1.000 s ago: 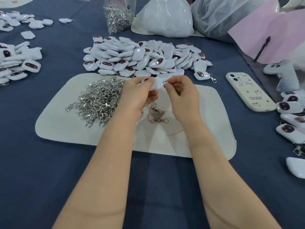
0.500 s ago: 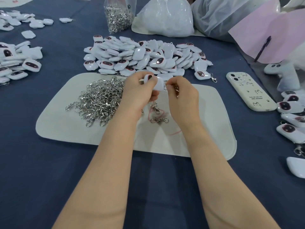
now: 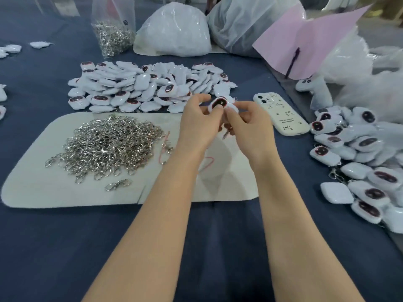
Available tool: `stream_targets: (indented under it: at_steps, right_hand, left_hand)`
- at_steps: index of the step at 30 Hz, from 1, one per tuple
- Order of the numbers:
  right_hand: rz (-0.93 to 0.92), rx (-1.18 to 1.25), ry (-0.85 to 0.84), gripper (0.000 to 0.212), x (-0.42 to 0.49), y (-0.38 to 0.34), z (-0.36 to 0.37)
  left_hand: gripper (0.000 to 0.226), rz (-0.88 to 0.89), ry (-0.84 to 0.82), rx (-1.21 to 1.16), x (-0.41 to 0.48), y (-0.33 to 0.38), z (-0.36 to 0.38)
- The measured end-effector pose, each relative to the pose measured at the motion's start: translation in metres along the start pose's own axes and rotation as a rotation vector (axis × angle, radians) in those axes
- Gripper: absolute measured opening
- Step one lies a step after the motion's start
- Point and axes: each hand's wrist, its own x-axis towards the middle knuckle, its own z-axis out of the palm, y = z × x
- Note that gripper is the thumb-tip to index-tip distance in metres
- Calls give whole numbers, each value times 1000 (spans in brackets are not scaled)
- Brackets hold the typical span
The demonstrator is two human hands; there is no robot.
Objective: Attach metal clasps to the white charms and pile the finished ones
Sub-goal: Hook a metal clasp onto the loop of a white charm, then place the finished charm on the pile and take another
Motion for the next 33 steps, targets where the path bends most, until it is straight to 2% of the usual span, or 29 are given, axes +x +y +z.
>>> stream_targets:
  at_steps: [4, 8, 10, 14, 19, 22, 24, 26, 30, 33]
  right_hand:
    - [39, -137, 274, 20, -7, 23, -74]
    - [144, -352, 525, 30, -22, 50, -134]
    - [196, -409, 572, 33, -27, 59, -154]
    - [225, -540, 530, 40, -29, 70, -170]
    - [240, -550, 519, 27, -27, 75, -171]
    - [147, -461, 593, 26, -29, 68, -163]
    - [82, -354, 603, 26, -27, 59, -150]
    - [30, -256, 541, 24, -22, 47, -130]
    - [-40, -79, 294, 20, -5, 19, -78]
    - [-68, -77, 138, 23, 7, 5, -30]
  left_hand:
    - [24, -75, -253, -116, -21, 6, 79]
    - [27, -95, -487, -23, -51, 5, 149]
    - [26, -121, -585, 6, -63, 3, 174]
    - [33, -165, -686, 102, -74, -8, 200]
    - [34, -152, -598, 111, -71, -13, 199]
    - [33, -75, -540, 110, -66, -10, 189]
    - [24, -33, -490, 70, -60, -3, 176]
    - [19, -13, -399, 19, -52, 8, 159]
    - [11, 31, -175, -83, -26, 23, 105]
    - [14, 10, -36, -149, -8, 22, 54]
